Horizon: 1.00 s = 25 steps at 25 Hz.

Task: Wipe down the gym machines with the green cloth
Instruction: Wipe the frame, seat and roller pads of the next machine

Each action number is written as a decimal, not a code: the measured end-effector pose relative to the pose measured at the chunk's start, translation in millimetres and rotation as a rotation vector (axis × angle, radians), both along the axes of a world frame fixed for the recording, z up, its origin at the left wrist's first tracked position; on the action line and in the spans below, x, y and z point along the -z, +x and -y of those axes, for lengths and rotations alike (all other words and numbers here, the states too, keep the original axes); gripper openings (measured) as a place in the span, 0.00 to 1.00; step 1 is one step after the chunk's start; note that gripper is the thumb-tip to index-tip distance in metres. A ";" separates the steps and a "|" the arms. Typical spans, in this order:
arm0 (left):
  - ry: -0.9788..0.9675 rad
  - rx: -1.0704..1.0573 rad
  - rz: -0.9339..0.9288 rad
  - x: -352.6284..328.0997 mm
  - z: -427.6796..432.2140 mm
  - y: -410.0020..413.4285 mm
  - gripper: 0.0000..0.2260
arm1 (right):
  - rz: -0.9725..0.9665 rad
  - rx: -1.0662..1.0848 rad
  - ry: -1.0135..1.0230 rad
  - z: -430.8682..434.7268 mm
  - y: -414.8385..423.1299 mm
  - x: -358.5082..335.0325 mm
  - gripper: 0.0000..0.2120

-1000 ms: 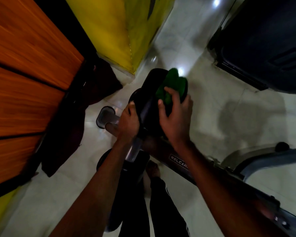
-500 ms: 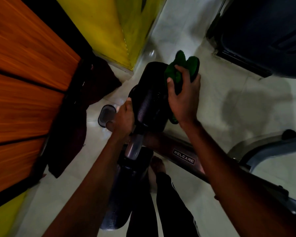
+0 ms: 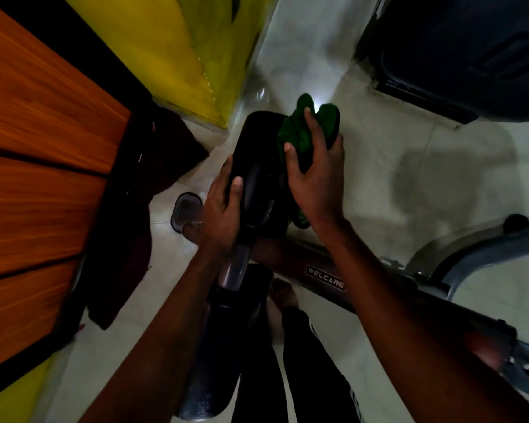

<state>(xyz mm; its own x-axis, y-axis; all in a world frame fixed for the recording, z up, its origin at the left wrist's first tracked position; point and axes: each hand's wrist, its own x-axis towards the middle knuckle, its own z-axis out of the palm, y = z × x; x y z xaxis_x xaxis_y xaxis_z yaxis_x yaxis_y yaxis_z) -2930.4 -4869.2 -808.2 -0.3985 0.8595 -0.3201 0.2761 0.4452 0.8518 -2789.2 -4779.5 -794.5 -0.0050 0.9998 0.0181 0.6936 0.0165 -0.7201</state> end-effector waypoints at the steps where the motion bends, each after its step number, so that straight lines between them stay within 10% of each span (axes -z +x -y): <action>1: -0.018 -0.009 0.059 -1.9 -1.2 -2.8 0.21 | 0.001 0.003 -0.013 5.8 -0.8 -0.7 0.29; 25: 0.009 0.042 -0.014 8.6 -11.6 -5.4 0.24 | 0.291 -0.159 0.023 -6.5 -30.0 -20.1 0.26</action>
